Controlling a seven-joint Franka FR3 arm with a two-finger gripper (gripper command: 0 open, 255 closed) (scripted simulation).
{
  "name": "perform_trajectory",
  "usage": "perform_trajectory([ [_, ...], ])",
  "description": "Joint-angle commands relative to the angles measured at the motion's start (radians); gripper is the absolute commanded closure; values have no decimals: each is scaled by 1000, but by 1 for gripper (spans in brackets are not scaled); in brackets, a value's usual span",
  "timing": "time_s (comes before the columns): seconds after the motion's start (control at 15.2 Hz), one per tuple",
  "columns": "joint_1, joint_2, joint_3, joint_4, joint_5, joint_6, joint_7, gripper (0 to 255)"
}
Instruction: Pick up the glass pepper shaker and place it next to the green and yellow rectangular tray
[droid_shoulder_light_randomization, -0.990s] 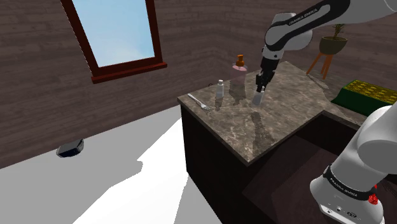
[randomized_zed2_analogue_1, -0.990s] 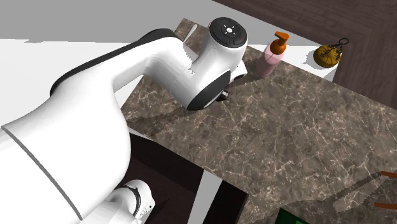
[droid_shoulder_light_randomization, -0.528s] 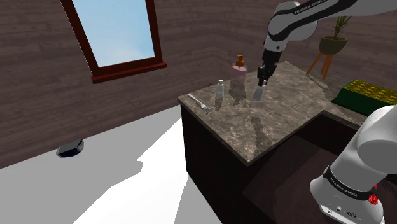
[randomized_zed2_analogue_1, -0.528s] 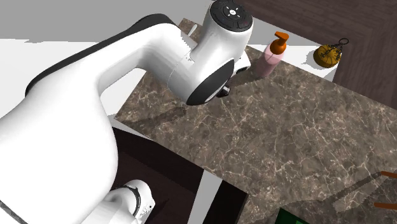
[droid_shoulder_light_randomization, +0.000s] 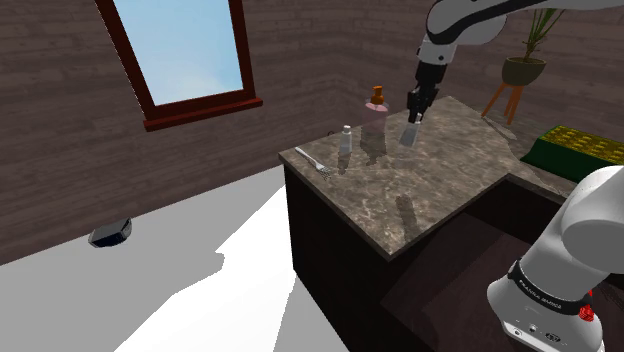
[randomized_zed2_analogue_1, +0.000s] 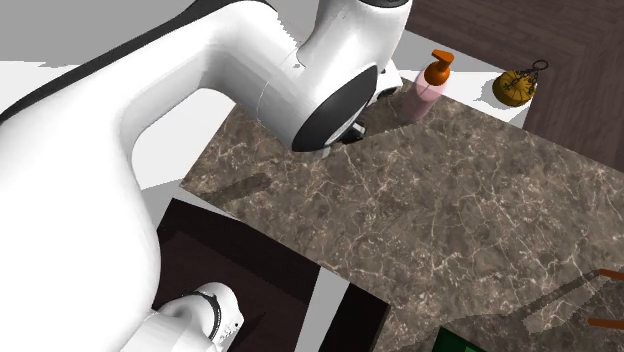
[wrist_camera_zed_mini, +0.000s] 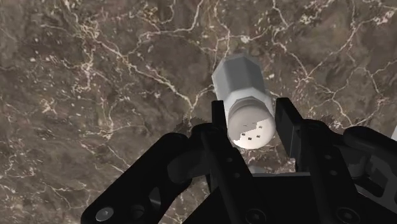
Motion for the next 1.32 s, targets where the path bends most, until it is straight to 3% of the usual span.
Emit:
perform_trajectory([
  [0.0, -1, -6, 1, 21, -2, -27, 2, 255],
  [0.73, 2, -21, 8, 144, -6, -163, 15, 255],
  [1.25, -75, -293, -23, -76, -102, -209, -37, 255],
])
